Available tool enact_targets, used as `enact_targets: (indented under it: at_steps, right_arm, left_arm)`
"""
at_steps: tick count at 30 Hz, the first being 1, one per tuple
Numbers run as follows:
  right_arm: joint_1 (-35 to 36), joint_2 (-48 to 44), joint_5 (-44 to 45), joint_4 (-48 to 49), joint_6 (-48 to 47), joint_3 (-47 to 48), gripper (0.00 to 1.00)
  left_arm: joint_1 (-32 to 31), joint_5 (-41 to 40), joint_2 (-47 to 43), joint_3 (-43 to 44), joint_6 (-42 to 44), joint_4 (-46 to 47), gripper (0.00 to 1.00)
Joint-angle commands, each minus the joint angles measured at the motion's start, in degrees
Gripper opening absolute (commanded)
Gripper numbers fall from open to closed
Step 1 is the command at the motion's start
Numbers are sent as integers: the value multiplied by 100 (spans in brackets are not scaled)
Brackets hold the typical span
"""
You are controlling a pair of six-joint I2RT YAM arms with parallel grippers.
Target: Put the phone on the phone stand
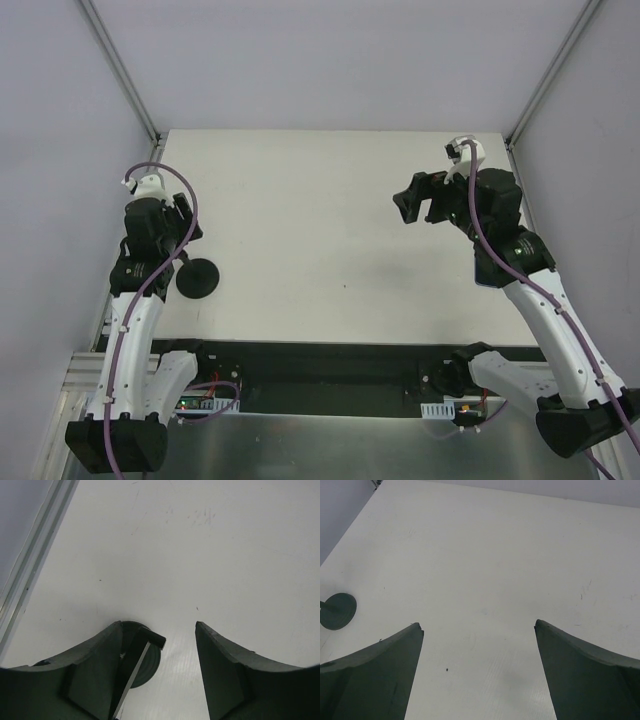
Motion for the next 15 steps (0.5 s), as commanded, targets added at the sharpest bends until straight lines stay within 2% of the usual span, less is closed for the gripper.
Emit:
enact_targets:
  at_steps: [1, 5, 6, 11, 15]
  right_arm:
    - [18, -175, 4, 151, -200, -21, 96]
    - [18, -237, 276, 63, -279, -12, 96]
    - [18, -254, 303, 37, -297, -21, 96]
    - [18, -255, 260, 28, -305, -12, 96]
    - [26, -228, 198, 19, -288, 14, 96]
  left_arm:
    - [33, 6, 126, 200, 192, -471, 57]
    - [33, -442, 47, 191, 184, -691, 61]
    - [33, -495, -40, 174, 192, -726, 68]
    - [33, -645, -357, 130, 219, -972, 83]
    - [42, -487, -629, -98, 44, -1148, 86]
